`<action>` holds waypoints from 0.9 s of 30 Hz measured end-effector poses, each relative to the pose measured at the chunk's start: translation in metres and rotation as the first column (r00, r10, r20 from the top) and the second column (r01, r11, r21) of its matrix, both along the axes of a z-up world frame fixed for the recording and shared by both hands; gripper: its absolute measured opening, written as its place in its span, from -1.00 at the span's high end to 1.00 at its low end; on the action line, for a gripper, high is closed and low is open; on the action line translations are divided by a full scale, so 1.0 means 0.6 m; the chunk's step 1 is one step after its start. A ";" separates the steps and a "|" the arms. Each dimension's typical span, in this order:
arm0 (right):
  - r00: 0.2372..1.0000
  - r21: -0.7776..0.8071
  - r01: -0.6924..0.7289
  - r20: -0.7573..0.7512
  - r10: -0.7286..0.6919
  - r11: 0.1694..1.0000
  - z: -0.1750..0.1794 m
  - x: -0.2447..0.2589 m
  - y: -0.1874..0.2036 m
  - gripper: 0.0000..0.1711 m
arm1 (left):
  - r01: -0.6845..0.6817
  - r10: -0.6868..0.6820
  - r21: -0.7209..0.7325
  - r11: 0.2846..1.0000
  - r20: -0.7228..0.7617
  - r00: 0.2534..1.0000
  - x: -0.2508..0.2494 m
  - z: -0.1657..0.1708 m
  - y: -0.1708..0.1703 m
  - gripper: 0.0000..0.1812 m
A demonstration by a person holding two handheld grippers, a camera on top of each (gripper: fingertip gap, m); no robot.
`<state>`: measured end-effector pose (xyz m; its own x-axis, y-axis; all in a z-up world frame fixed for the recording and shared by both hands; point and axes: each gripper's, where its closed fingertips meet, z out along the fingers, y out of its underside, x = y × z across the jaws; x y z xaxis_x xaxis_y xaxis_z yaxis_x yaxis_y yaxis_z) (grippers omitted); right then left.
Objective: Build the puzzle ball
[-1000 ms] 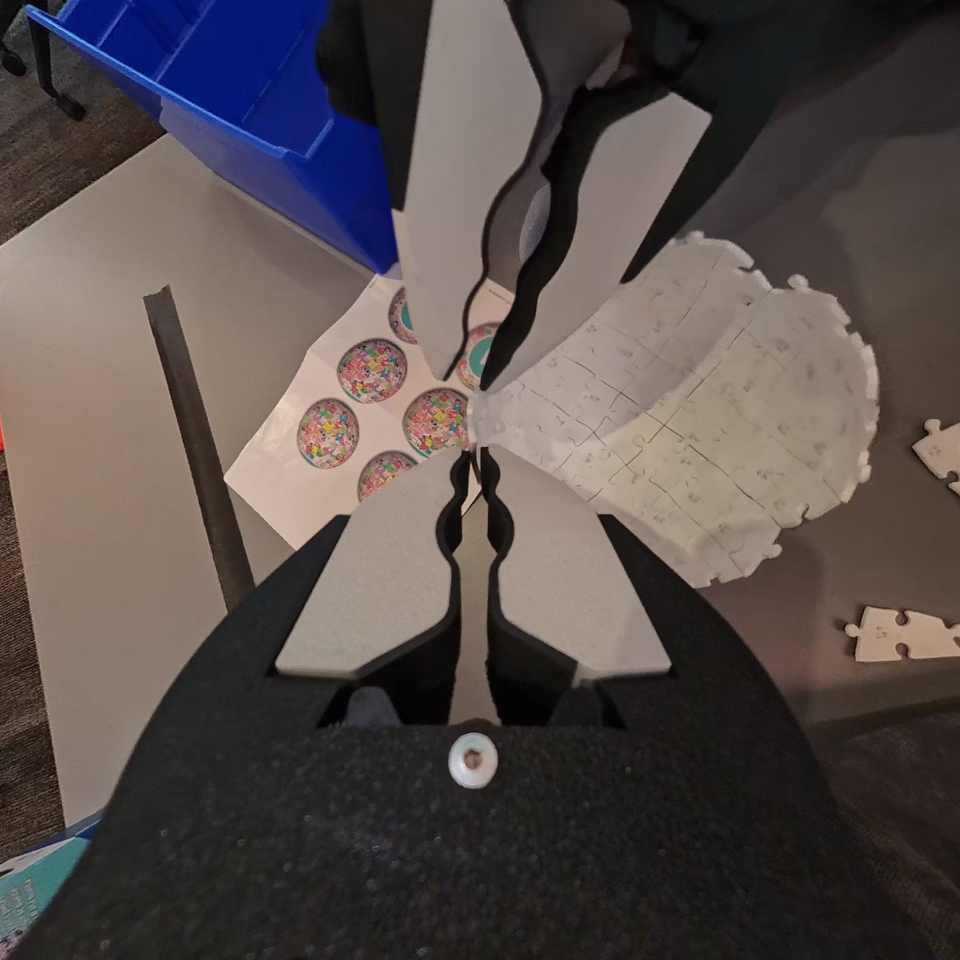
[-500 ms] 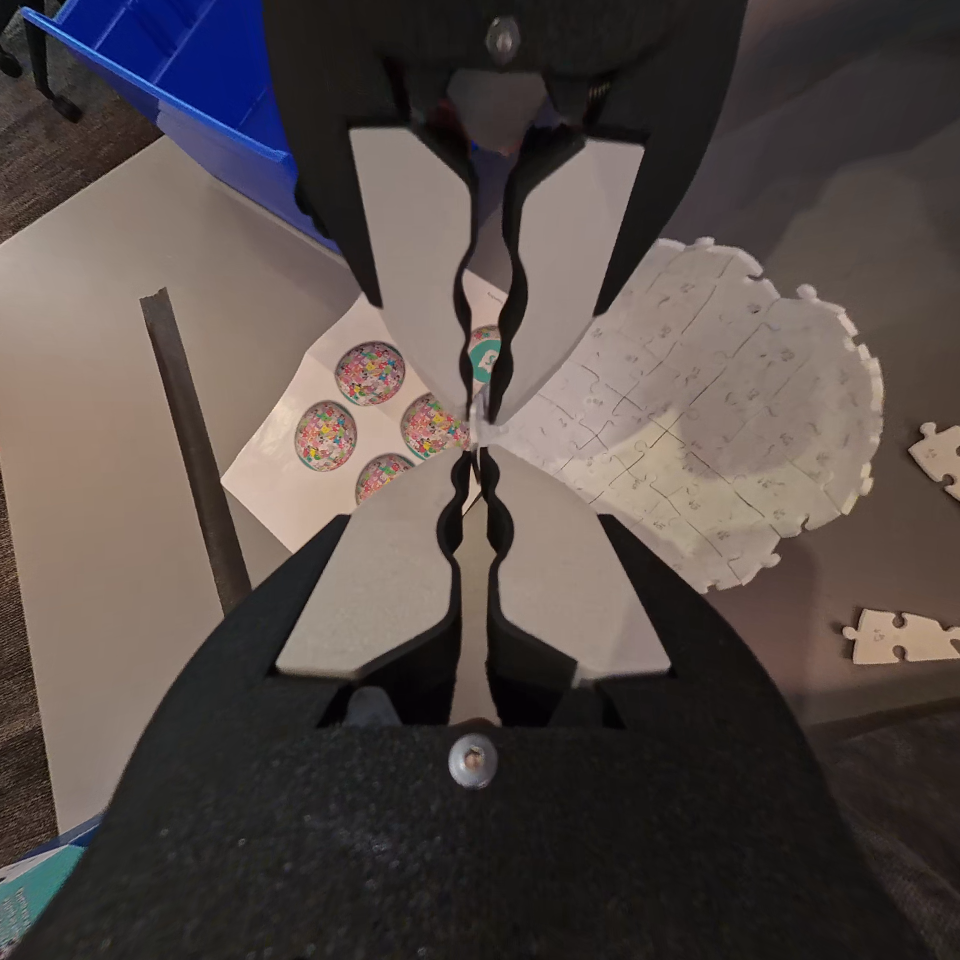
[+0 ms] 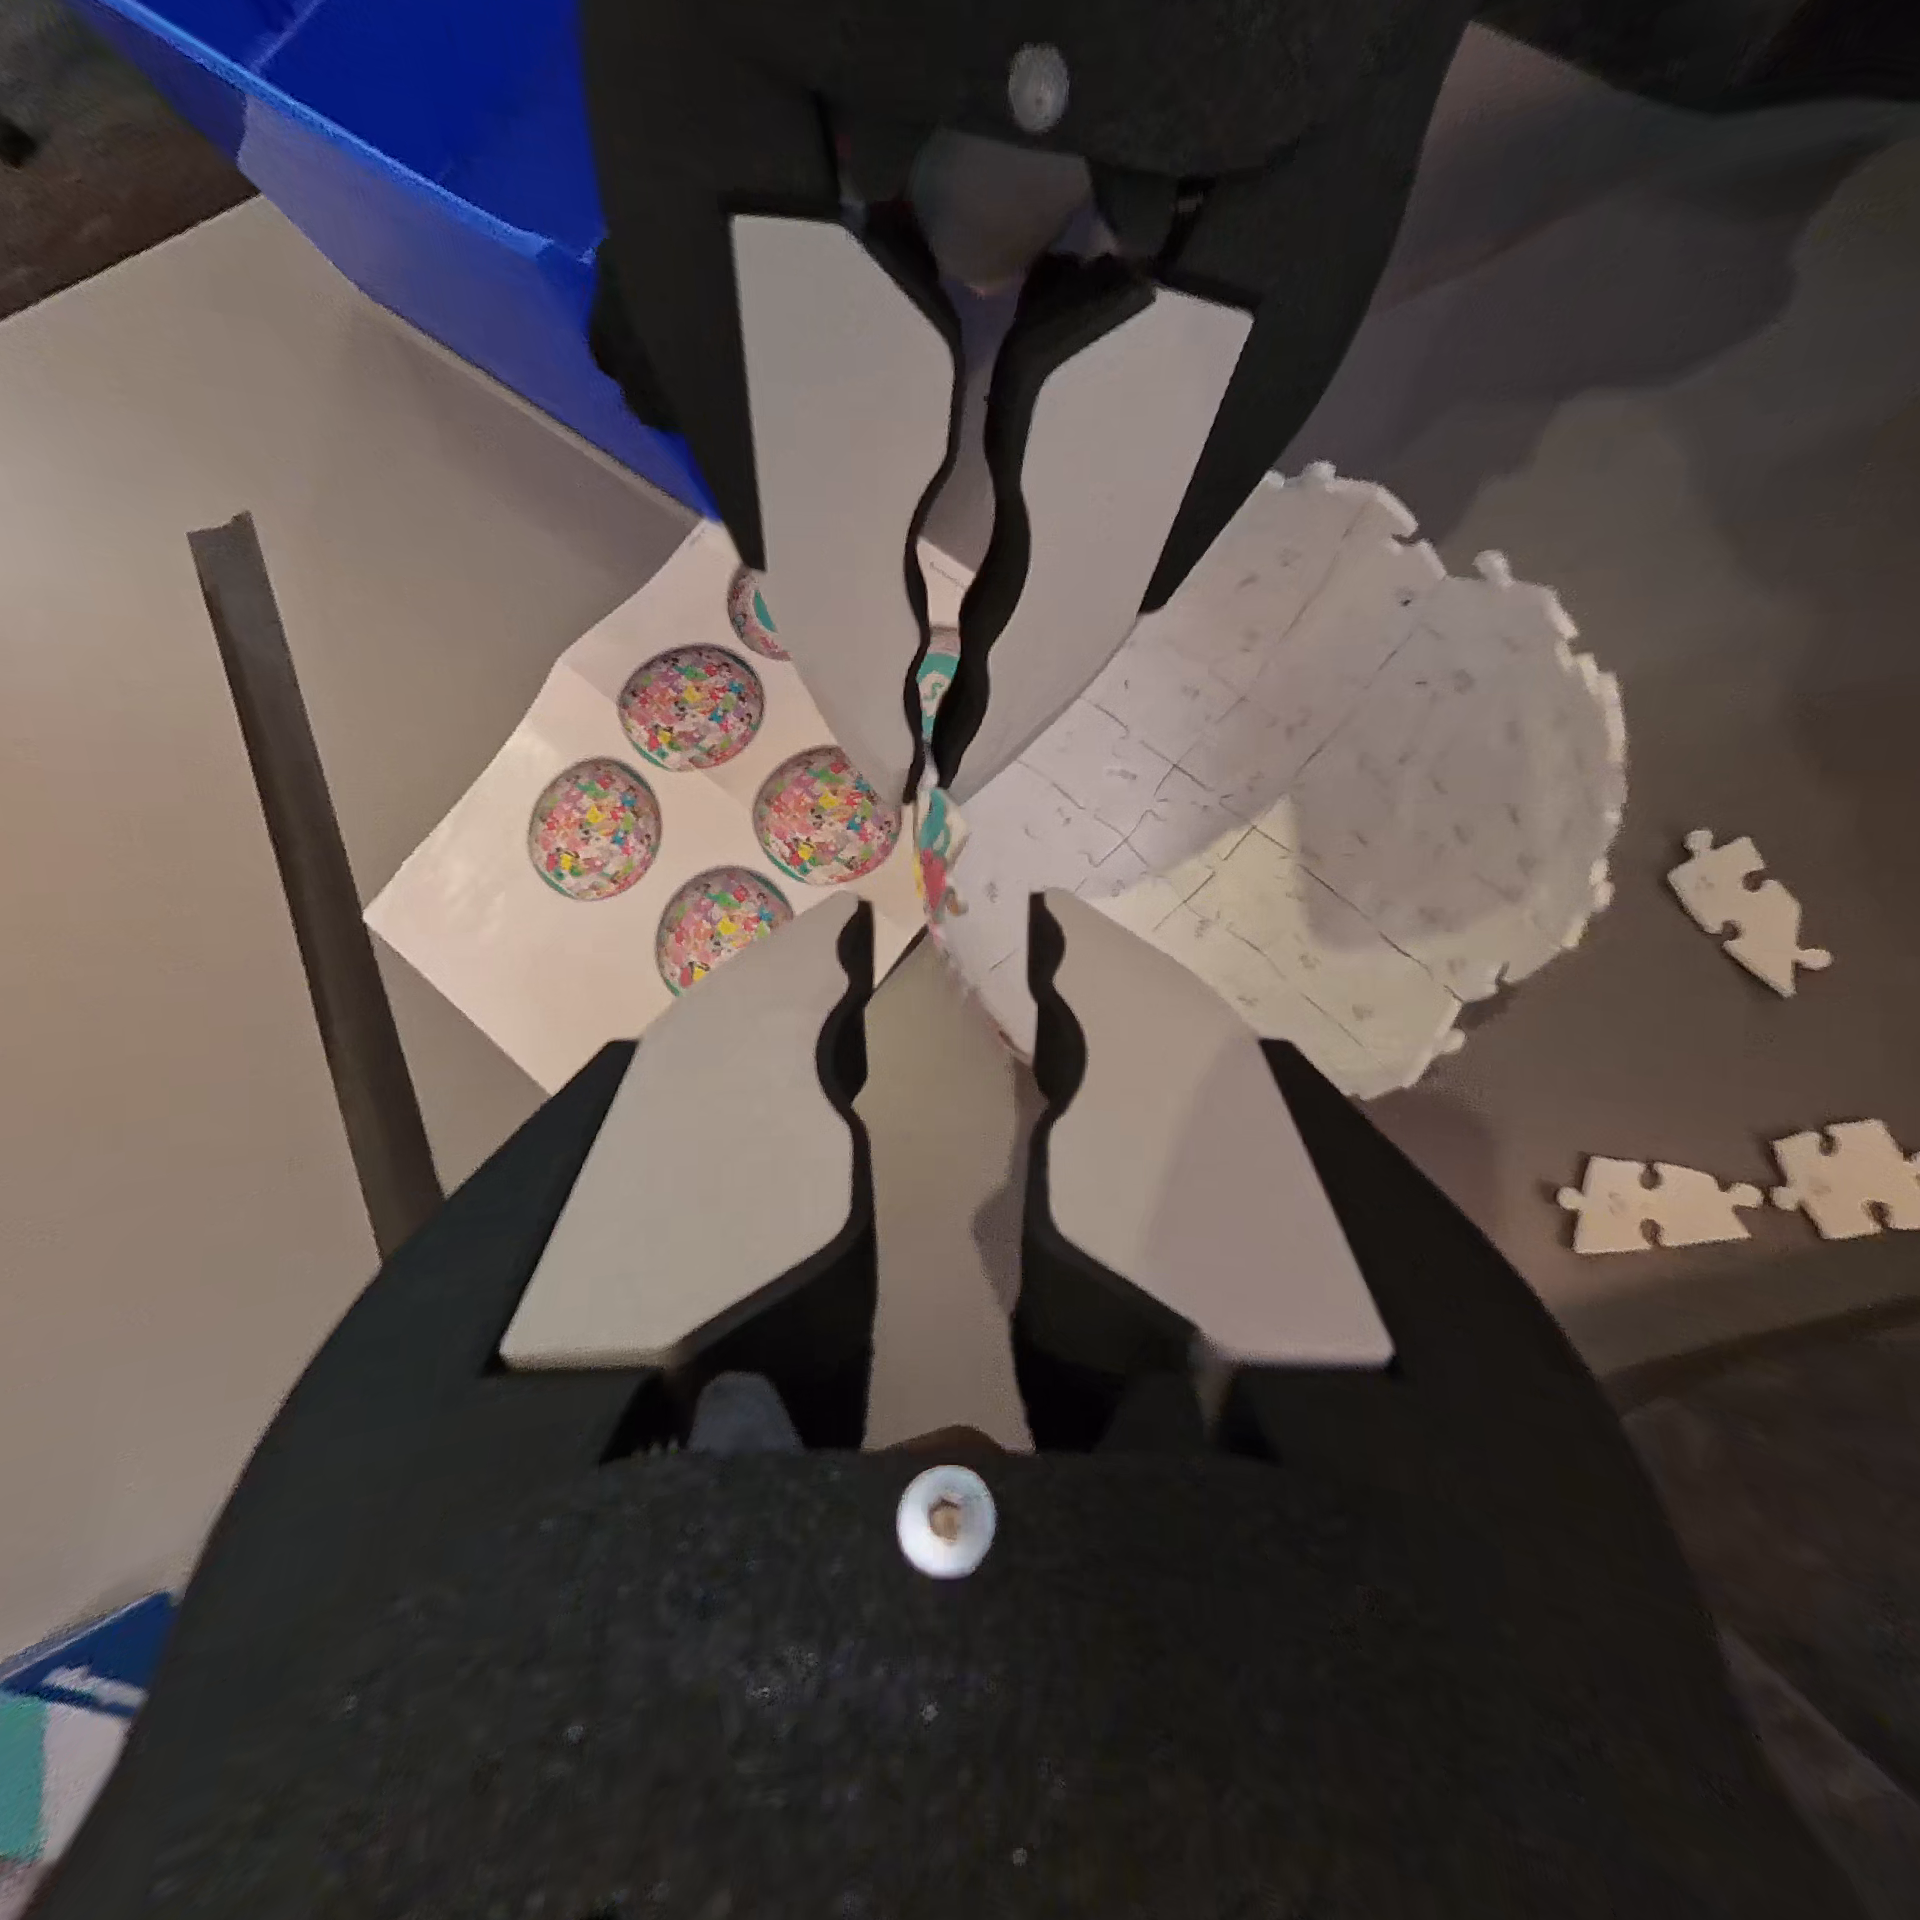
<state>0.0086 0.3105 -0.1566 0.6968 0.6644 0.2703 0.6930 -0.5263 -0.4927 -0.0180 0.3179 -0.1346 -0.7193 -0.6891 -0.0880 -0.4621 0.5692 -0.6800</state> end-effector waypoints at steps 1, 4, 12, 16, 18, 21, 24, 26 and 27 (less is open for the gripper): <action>1.000 0.002 -0.002 0.002 0.002 1.000 0.000 0.000 0.001 0.98 | 0.001 -0.002 -0.040 0.999 -0.003 1.000 -0.004 0.005 0.002 0.67; 1.000 0.005 -0.003 0.006 0.003 1.000 0.000 -0.001 0.002 0.97 | -0.006 0.008 -0.194 0.981 0.009 1.000 -0.008 0.024 0.016 0.65; 0.998 0.033 -0.026 0.064 0.024 0.999 0.000 0.002 0.003 0.97 | -0.173 0.092 -0.552 0.816 -0.172 0.981 0.040 -0.023 0.054 1.00; 0.996 0.042 -0.039 0.087 0.035 0.998 0.000 0.003 0.004 0.97 | -0.148 0.048 -0.396 0.906 -0.252 0.967 0.047 -0.089 0.021 1.00; 0.995 0.047 -0.045 0.096 0.040 0.998 0.000 0.004 0.004 0.96 | -0.133 0.037 -0.372 0.919 -0.254 0.966 0.055 -0.096 0.010 1.00; 0.991 0.052 -0.061 0.123 0.054 0.997 0.000 0.006 0.005 0.96 | -0.103 -0.004 -0.385 0.917 -0.267 0.964 0.062 -0.098 -0.004 1.00; 0.988 0.051 -0.077 0.142 0.069 0.996 0.001 0.006 0.006 0.96 | -0.078 -0.036 -0.389 0.918 -0.278 0.960 0.068 -0.102 -0.011 1.00; 0.986 0.051 -0.083 0.149 0.075 0.995 0.001 0.006 0.007 0.96 | -0.067 -0.053 -0.390 0.918 -0.289 0.956 0.069 -0.106 -0.014 1.00; 0.985 0.053 -0.087 0.153 0.078 0.995 0.001 0.006 0.008 0.96 | -0.063 -0.059 -0.389 0.919 -0.294 0.954 0.069 -0.108 -0.014 1.00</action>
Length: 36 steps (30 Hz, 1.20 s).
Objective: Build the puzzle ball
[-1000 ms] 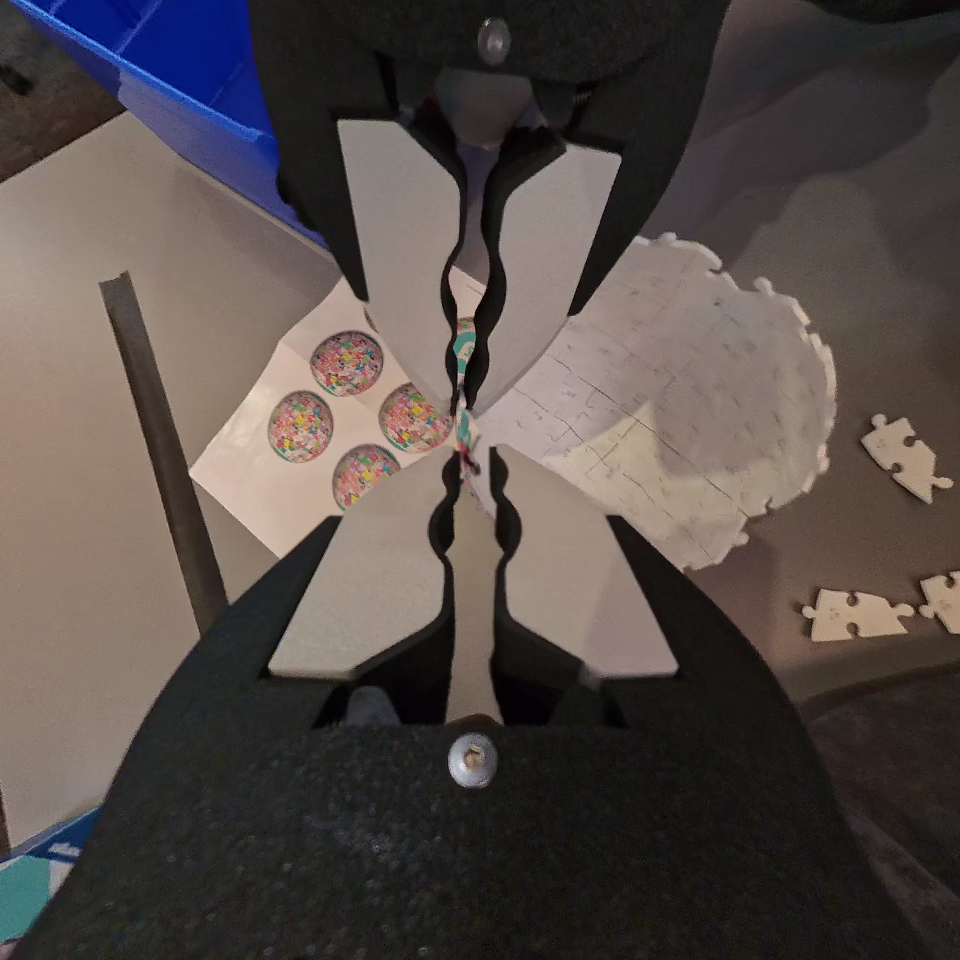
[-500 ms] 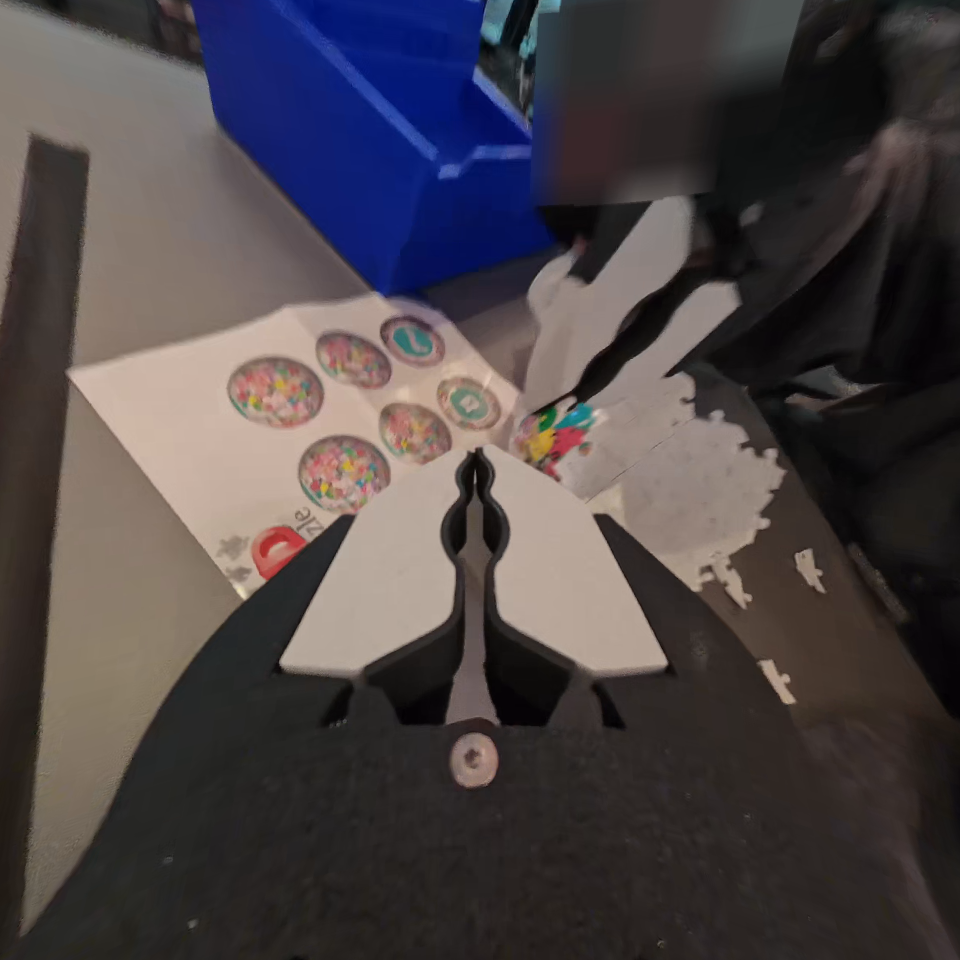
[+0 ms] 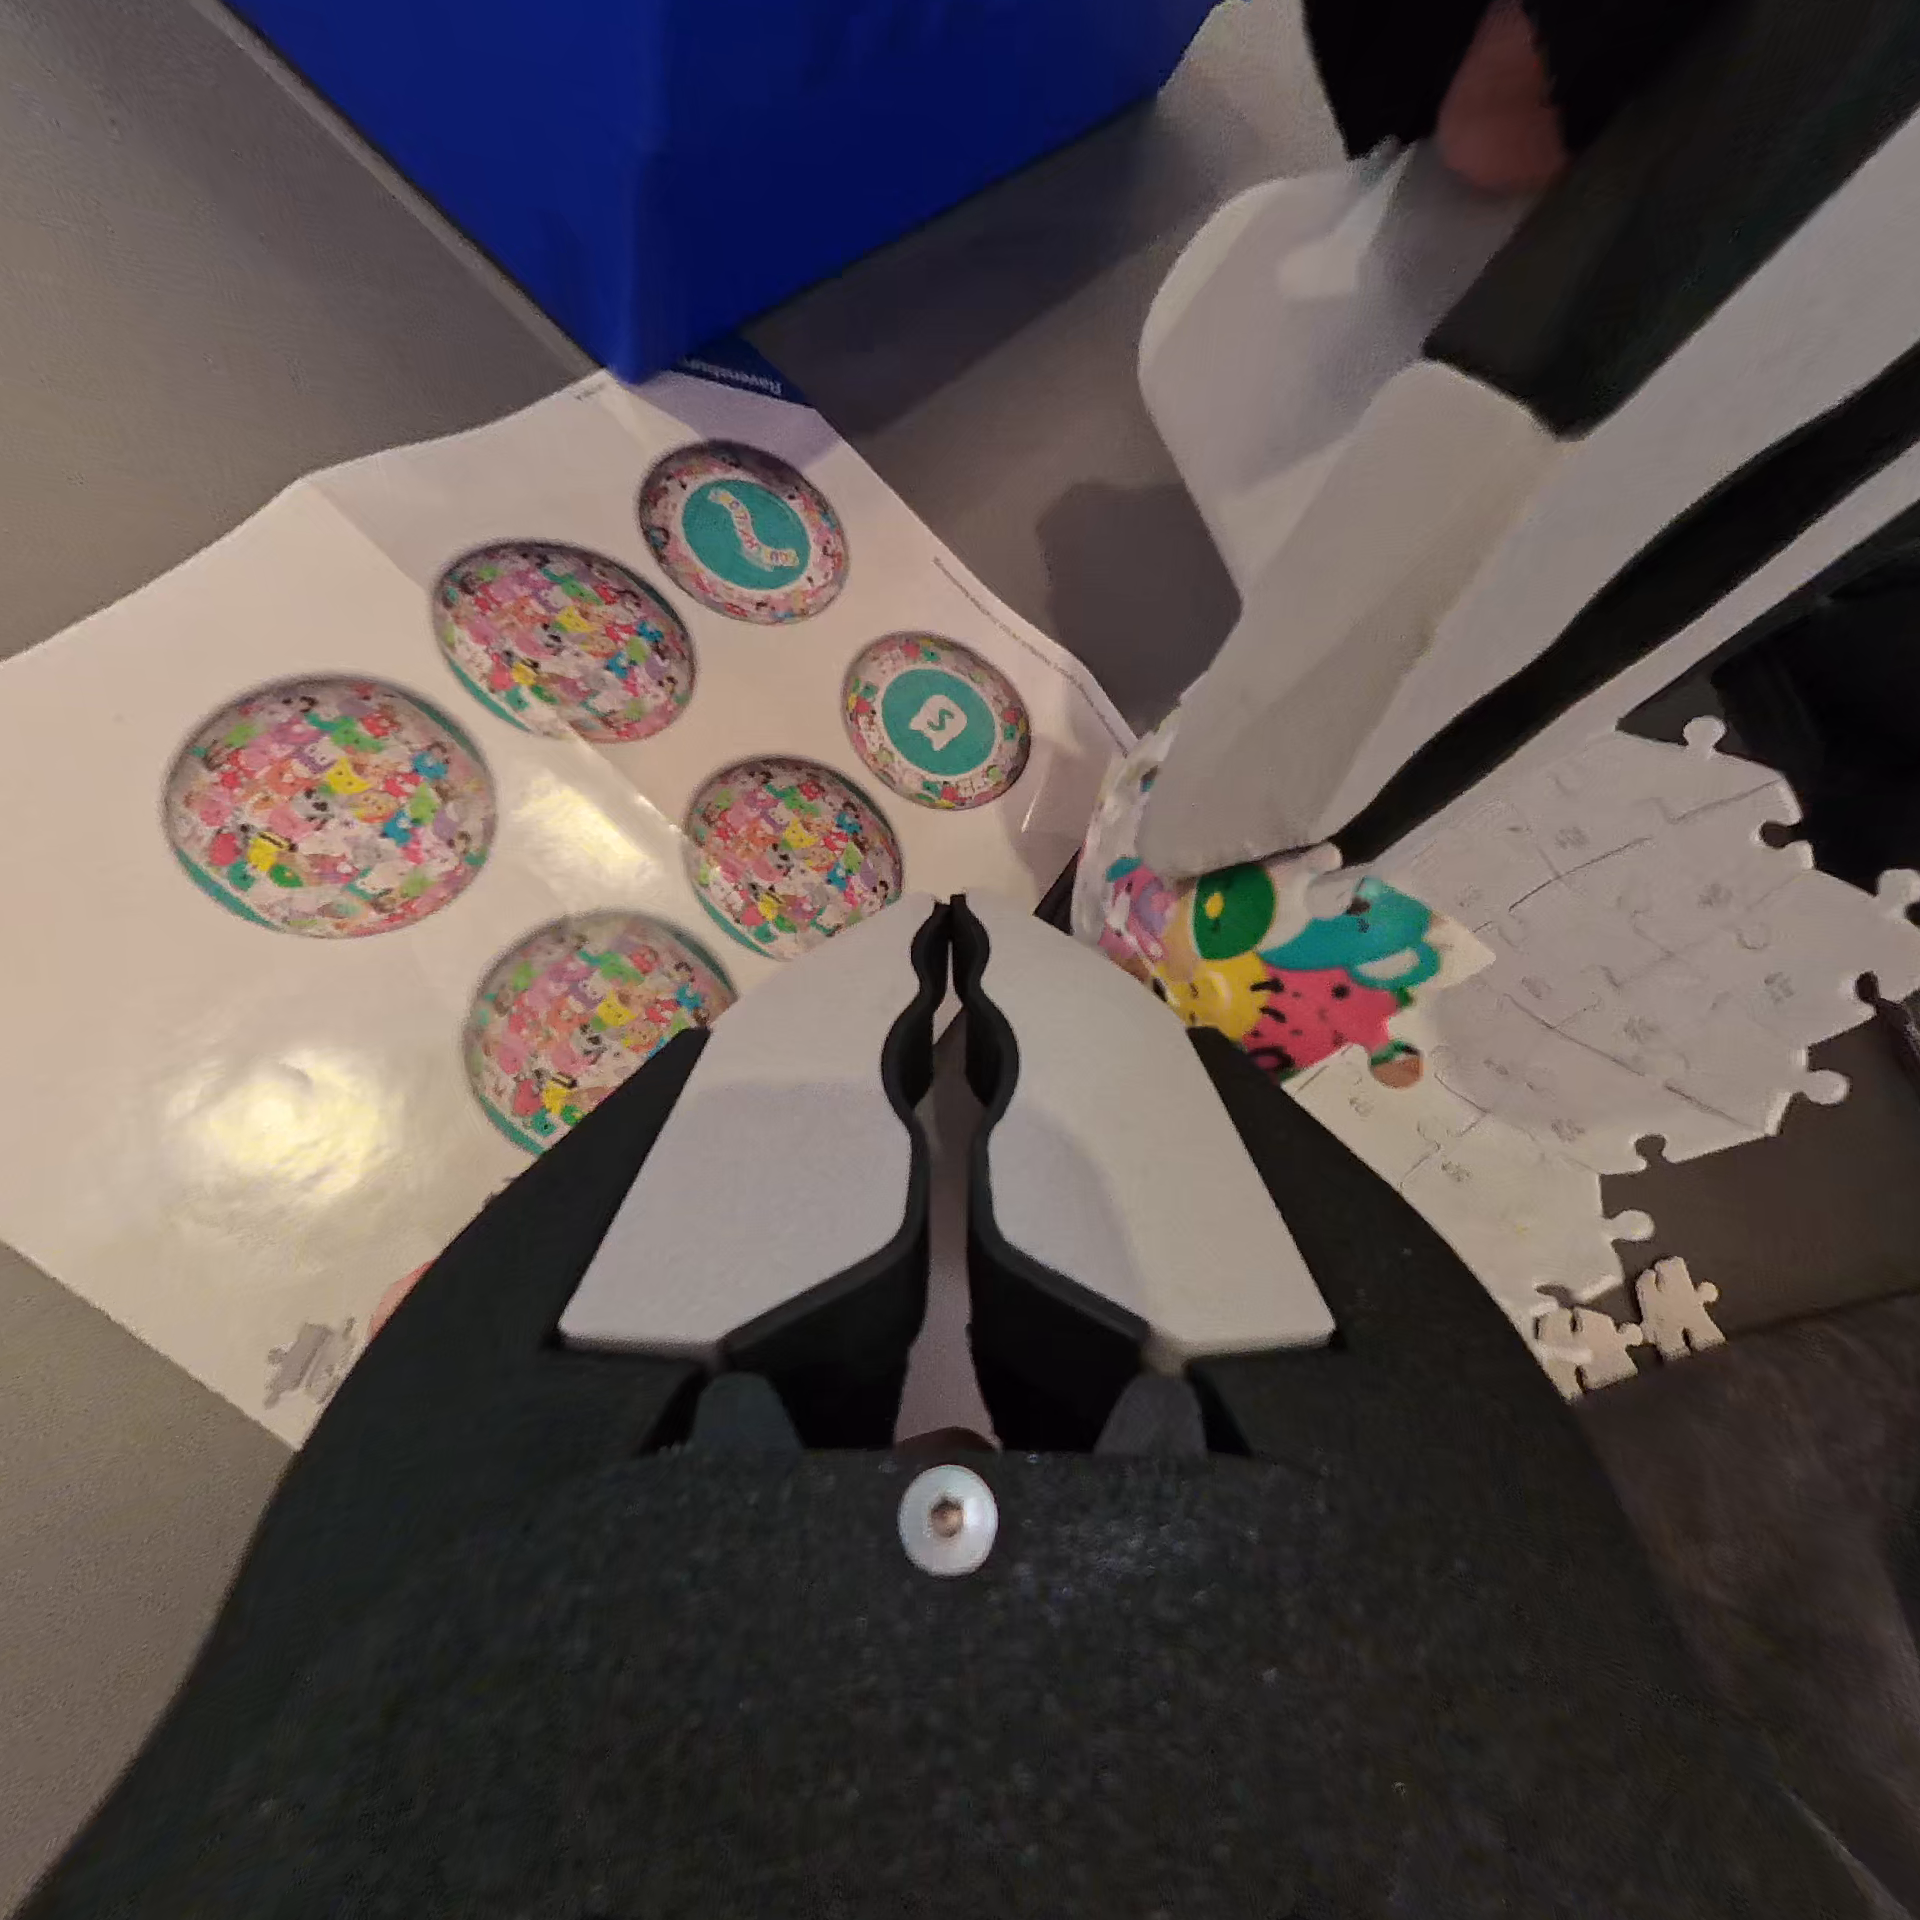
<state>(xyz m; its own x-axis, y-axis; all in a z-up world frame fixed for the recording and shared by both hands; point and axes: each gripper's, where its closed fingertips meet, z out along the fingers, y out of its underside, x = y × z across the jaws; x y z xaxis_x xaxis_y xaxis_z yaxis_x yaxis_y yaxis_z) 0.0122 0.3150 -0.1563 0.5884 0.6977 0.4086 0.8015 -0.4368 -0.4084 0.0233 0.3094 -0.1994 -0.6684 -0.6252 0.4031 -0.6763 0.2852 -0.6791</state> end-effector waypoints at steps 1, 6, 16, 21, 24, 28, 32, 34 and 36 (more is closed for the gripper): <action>1.000 0.004 -0.005 0.006 0.005 1.000 0.000 0.000 0.001 0.96 | 0.005 -0.005 0.001 1.000 -0.005 1.000 -0.001 -0.002 0.000 1.00; 0.999 0.026 -0.022 0.025 0.022 0.999 -0.001 0.000 0.004 0.95 | 0.018 -0.017 0.024 1.000 -0.032 0.999 0.000 -0.016 -0.001 1.00; 0.991 0.056 -0.087 0.106 0.081 0.995 0.000 0.000 0.007 0.92 | 0.021 -0.019 0.034 0.999 -0.038 0.999 0.002 -0.021 -0.003 1.00; 0.998 0.012 -0.031 0.047 0.030 0.999 0.004 0.001 0.000 0.86 | 0.021 -0.019 0.043 0.999 -0.044 0.999 0.004 -0.028 -0.007 1.00; 0.999 -0.017 0.029 -0.016 -0.029 0.999 0.016 0.000 -0.006 0.83 | 0.020 -0.018 0.040 0.999 -0.040 0.999 0.005 -0.028 -0.008 1.00; 0.993 -0.055 0.101 -0.055 -0.104 0.993 0.036 -0.002 -0.015 0.76 | 0.013 -0.012 0.031 0.999 -0.024 1.000 0.007 -0.023 -0.009 1.00; 0.972 -0.206 0.226 -0.017 -0.234 0.952 0.029 0.012 -0.033 0.72 | -0.005 0.005 0.018 1.000 -0.010 1.000 0.012 -0.019 -0.009 1.00; 0.962 -0.278 0.268 0.032 -0.269 0.922 0.018 0.016 -0.042 0.71 | -0.008 0.008 0.019 1.000 0.000 1.000 0.013 -0.018 -0.012 1.00; 0.951 -0.326 0.308 0.090 -0.295 0.894 0.010 0.024 -0.047 0.71 | -0.004 0.003 0.019 1.000 0.006 1.000 0.012 -0.016 -0.015 1.00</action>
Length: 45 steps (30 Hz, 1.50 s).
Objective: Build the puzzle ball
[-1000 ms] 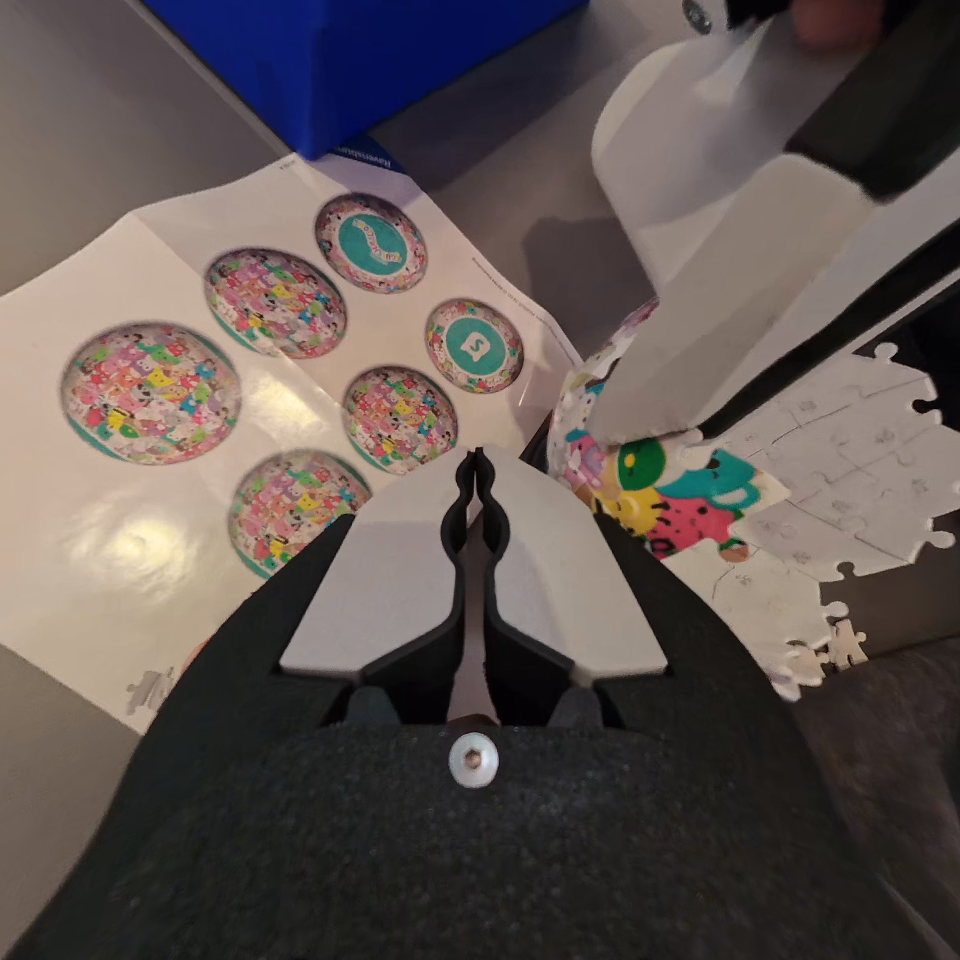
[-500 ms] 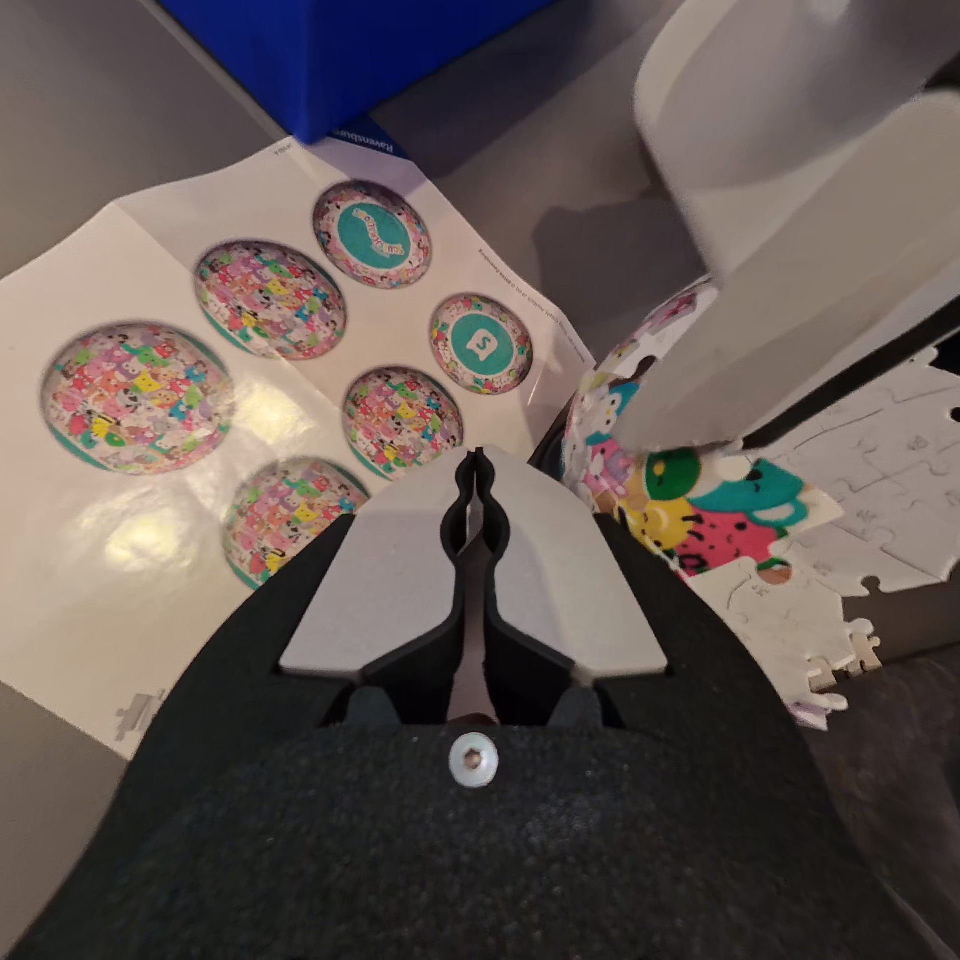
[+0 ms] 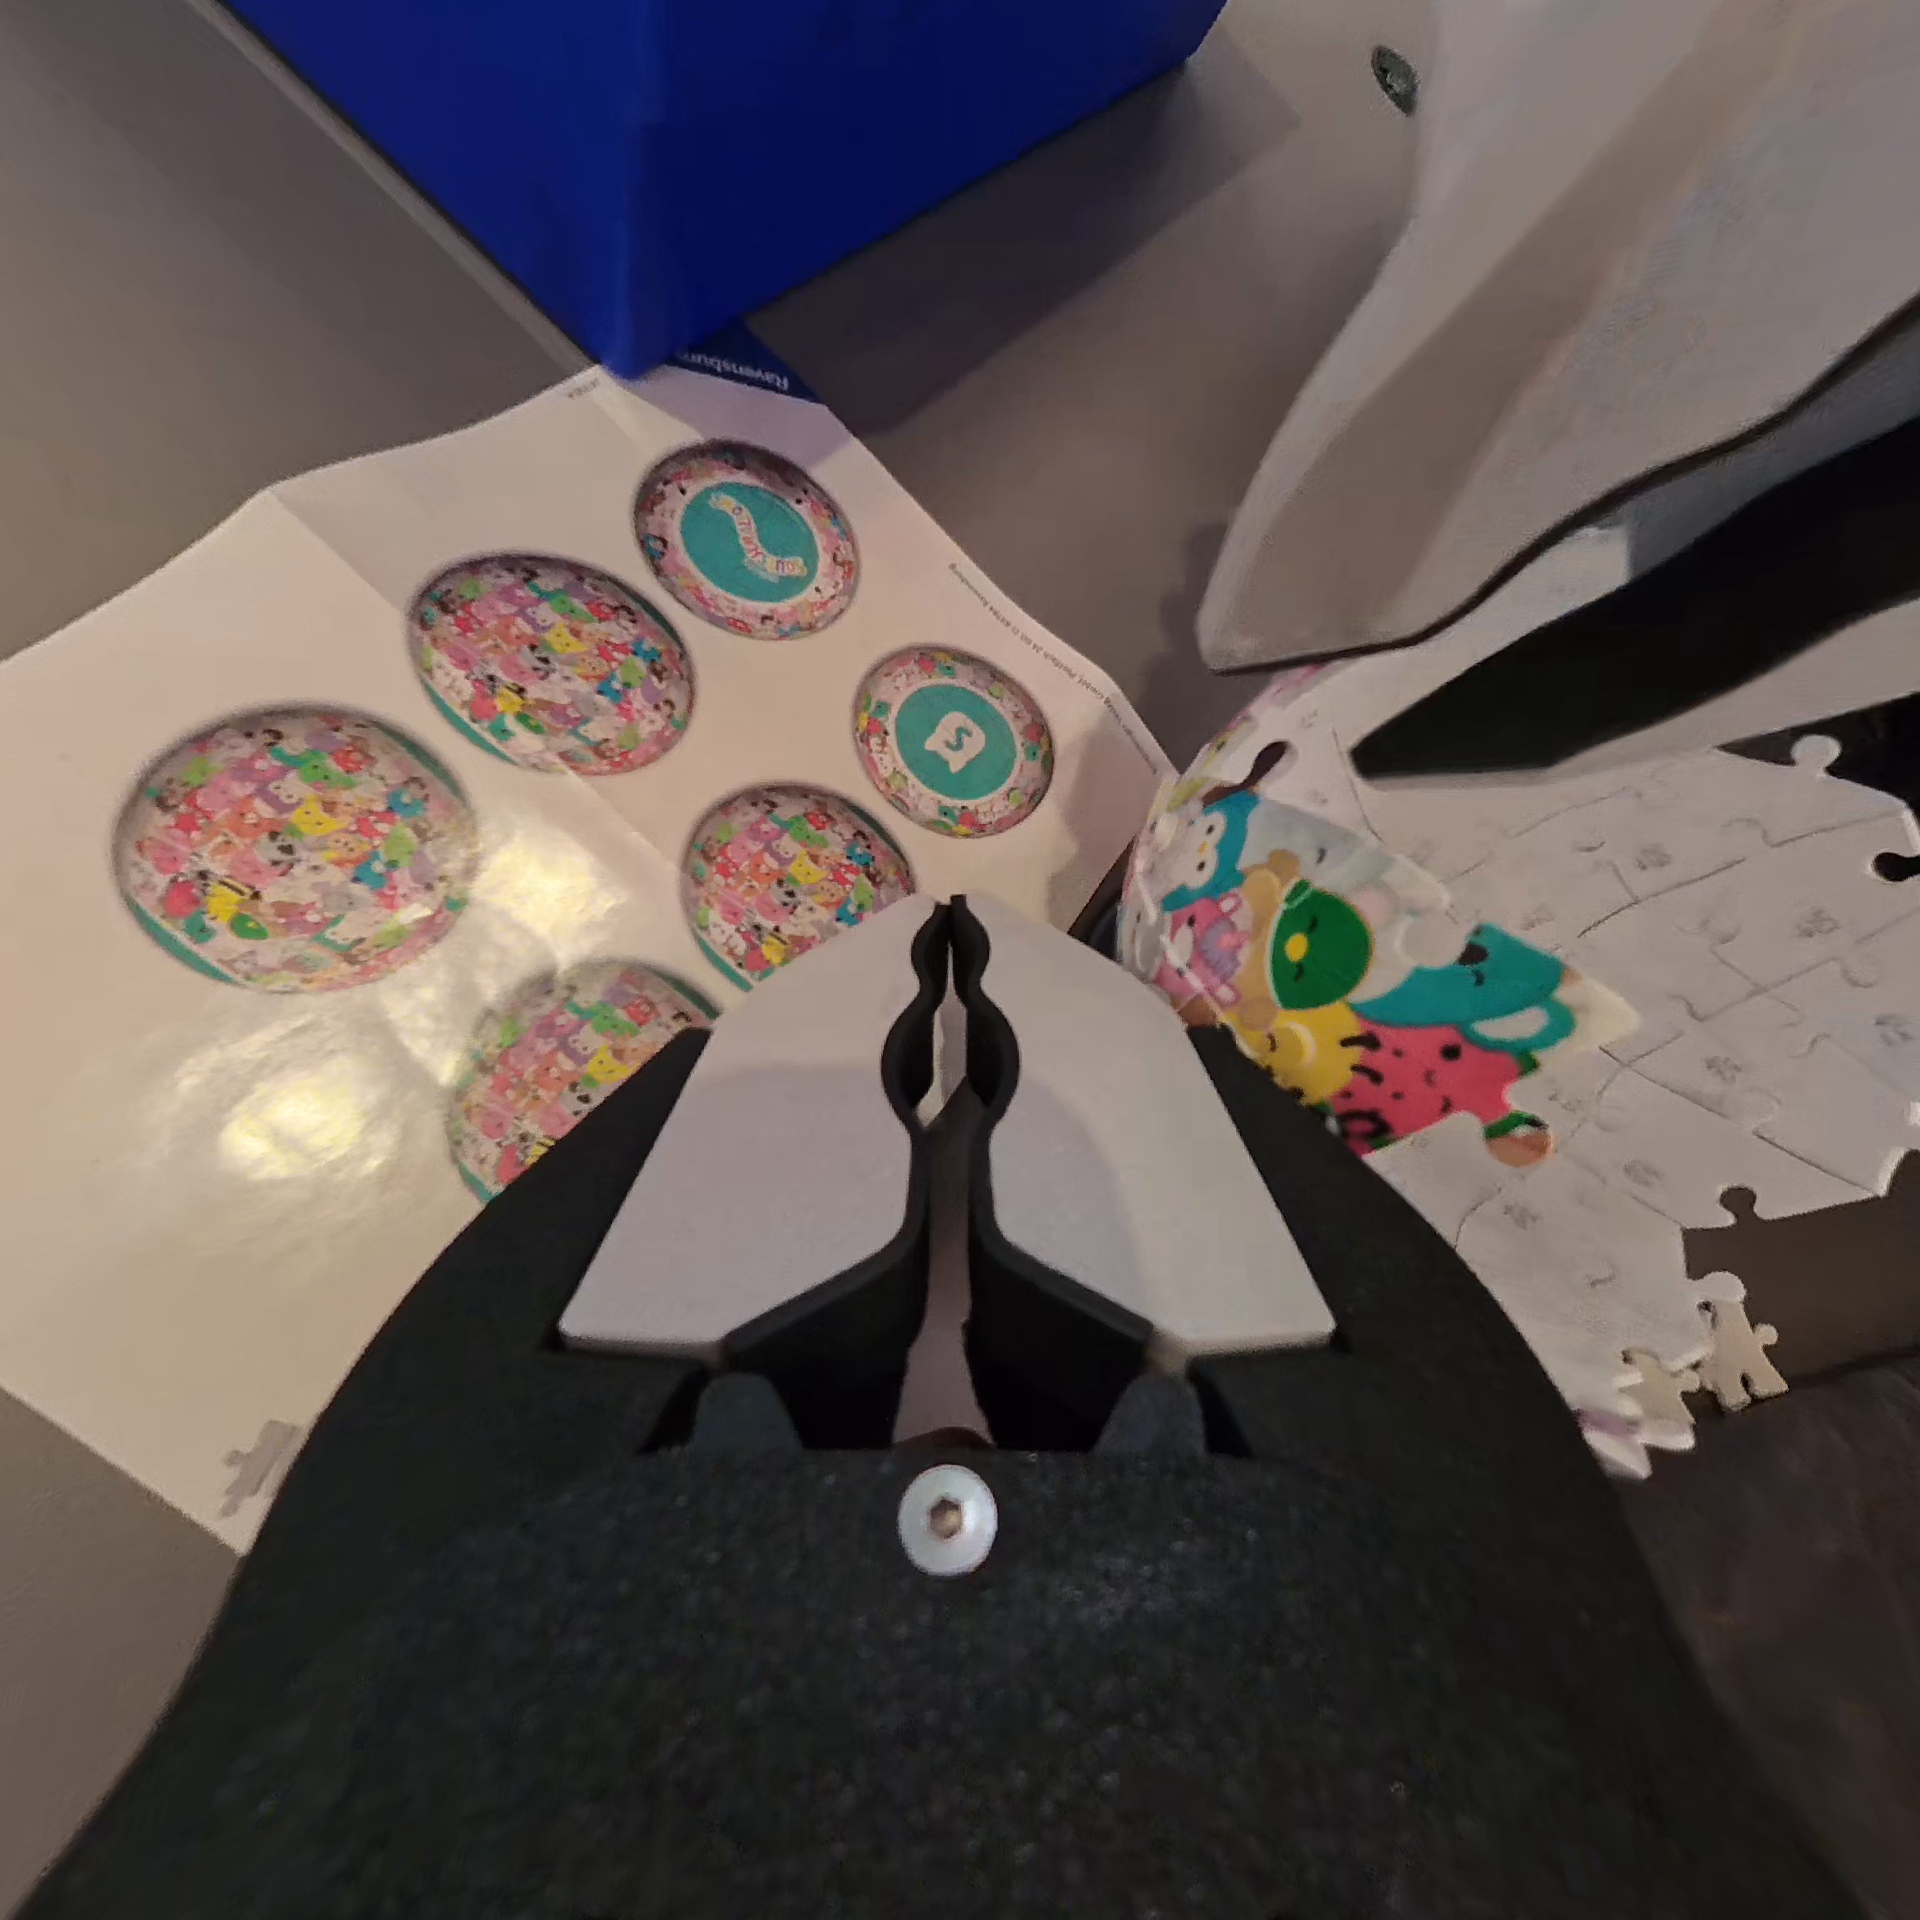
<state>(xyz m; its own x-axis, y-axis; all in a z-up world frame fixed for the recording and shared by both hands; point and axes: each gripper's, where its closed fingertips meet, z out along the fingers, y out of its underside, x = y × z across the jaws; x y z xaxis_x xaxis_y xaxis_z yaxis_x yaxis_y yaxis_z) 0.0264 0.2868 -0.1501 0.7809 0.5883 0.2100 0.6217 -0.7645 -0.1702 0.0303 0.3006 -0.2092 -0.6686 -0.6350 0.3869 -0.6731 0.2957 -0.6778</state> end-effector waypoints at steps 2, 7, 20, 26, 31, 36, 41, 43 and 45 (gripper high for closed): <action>1.000 -0.029 0.023 -0.009 -0.023 0.999 -0.005 -0.002 0.002 0.72 | 0.002 -0.002 0.001 1.000 0.005 1.000 -0.002 0.001 -0.002 1.00; 0.995 -0.110 0.072 -0.063 -0.079 0.991 -0.019 -0.014 0.003 0.74 | -0.001 0.001 -0.015 1.000 0.026 1.000 -0.002 0.009 -0.002 1.00; 0.999 -0.095 0.037 -0.007 -0.038 0.995 -0.032 -0.006 0.007 0.97 | 0.047 -0.047 0.006 0.999 0.072 0.996 0.024 0.007 -0.024 1.00; 1.000 -0.071 0.021 0.002 -0.021 0.997 -0.032 -0.009 0.009 0.97 | 0.077 -0.078 0.026 0.997 0.053 0.996 0.018 -0.004 -0.028 1.00; 1.000 -0.063 0.015 -0.014 -0.016 0.998 -0.032 -0.012 0.012 0.96 | 0.088 -0.089 0.017 0.996 0.052 0.995 0.015 -0.001 -0.030 1.00; 1.000 -0.057 0.014 -0.008 -0.015 0.998 -0.032 -0.012 0.012 0.96 | 0.086 -0.087 0.021 0.996 0.047 0.995 0.016 -0.004 -0.030 1.00; 1.000 -0.042 0.019 -0.003 -0.019 0.999 -0.027 -0.012 0.013 0.95 | 0.074 -0.075 0.032 0.997 0.027 0.997 0.016 -0.012 -0.027 1.00; 1.000 -0.039 0.020 -0.003 -0.020 0.999 -0.023 -0.013 0.013 0.91 | 0.071 -0.072 0.025 0.997 0.027 0.997 0.016 -0.010 -0.025 1.00; 1.000 -0.034 0.018 0.005 -0.018 0.999 -0.018 -0.014 0.011 0.88 | 0.069 -0.070 0.025 0.997 0.022 0.997 0.013 -0.011 -0.022 1.00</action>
